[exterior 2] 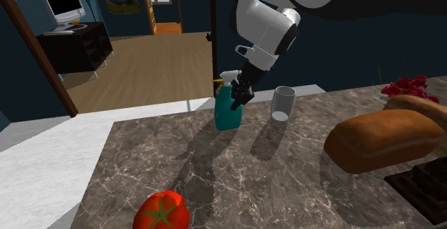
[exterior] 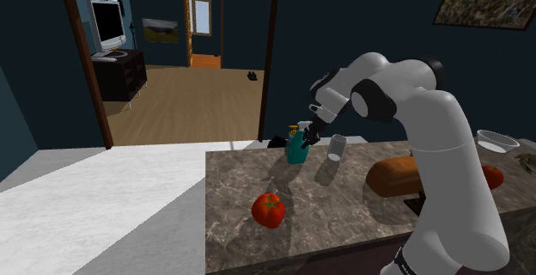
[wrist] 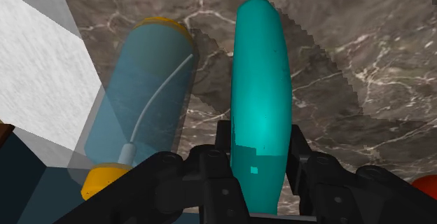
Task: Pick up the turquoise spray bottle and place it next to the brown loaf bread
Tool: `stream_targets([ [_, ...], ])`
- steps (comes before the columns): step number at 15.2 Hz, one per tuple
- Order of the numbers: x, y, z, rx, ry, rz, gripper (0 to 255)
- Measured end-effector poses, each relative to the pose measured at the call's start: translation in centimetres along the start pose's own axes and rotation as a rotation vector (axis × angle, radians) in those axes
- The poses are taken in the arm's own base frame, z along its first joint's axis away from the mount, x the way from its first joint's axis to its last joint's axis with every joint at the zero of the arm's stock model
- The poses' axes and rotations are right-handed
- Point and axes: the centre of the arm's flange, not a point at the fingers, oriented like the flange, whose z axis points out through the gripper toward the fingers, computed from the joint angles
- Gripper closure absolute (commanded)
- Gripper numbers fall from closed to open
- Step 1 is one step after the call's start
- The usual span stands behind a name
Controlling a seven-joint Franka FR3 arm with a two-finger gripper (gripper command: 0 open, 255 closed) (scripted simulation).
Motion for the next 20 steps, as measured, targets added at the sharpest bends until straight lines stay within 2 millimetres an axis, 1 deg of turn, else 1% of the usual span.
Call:
stream_targets([
  [9,0.1,0.0,-0.2,0.000,0.000,0.000,255],
  [20,2.9,0.1,-5.0,0.000,0.000,0.000,255],
])
